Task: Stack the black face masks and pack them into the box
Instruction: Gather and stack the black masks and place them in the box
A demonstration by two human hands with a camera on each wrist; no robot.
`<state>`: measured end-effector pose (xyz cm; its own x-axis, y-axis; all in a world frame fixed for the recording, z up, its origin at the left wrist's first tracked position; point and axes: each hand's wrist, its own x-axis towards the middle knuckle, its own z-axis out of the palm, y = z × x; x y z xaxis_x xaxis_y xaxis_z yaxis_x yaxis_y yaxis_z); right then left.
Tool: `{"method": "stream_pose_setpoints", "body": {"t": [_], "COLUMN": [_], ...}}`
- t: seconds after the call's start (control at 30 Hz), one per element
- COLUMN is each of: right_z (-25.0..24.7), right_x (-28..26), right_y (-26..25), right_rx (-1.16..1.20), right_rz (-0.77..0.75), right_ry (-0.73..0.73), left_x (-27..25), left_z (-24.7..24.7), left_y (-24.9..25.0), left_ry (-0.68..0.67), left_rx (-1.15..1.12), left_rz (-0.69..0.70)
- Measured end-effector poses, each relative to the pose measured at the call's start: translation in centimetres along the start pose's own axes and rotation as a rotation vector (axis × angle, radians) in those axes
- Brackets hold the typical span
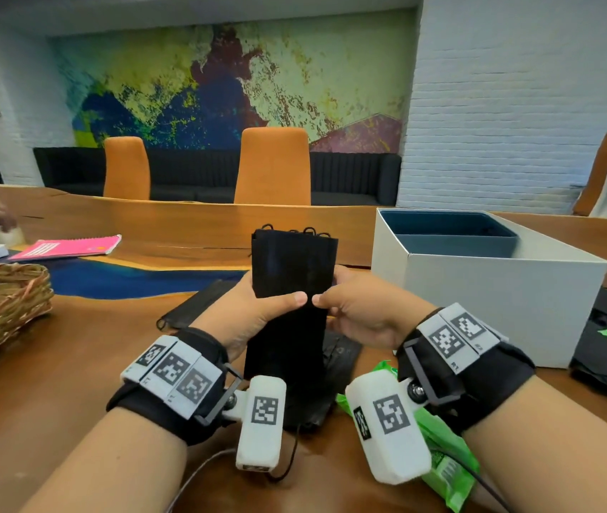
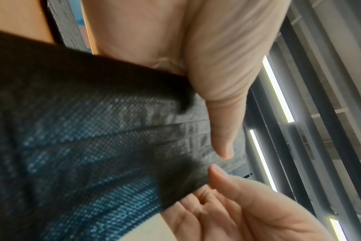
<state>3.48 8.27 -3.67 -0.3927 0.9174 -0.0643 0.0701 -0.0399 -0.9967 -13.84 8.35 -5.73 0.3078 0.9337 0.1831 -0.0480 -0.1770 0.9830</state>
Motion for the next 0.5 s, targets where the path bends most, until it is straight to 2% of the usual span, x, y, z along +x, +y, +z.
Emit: {"method": "stream_pose_setpoints", "body": {"t": [0.17,0.33,0.4,0.5], "right_z": [0.4,0.19,0.02,-0.17], "right_x": [0.26,0.11,-0.01,0.0], "right_y": [0.01,-0.68,-0.86,-0.76], "right_rx": [0.001,0.096,0.092,-0.061], "right_rz": [-0.04,-0.162,-0.195,-0.182], "right_ry": [0.074,0.206,0.229,0.225], "left_x": [-0.1,-0.27,-0.44,-0.68], "left_z": [-0.34,-0.66,-0.53,-0.27], "left_y": [0.38,0.86,0.86,0.61], "left_ry": [0.078,0.038,-0.005,-0.009], "left_rx": [-0.105,-0.203,-0.14,-0.034], "left_rz": [-0.021,-0.037,-0.05,-0.066]}}
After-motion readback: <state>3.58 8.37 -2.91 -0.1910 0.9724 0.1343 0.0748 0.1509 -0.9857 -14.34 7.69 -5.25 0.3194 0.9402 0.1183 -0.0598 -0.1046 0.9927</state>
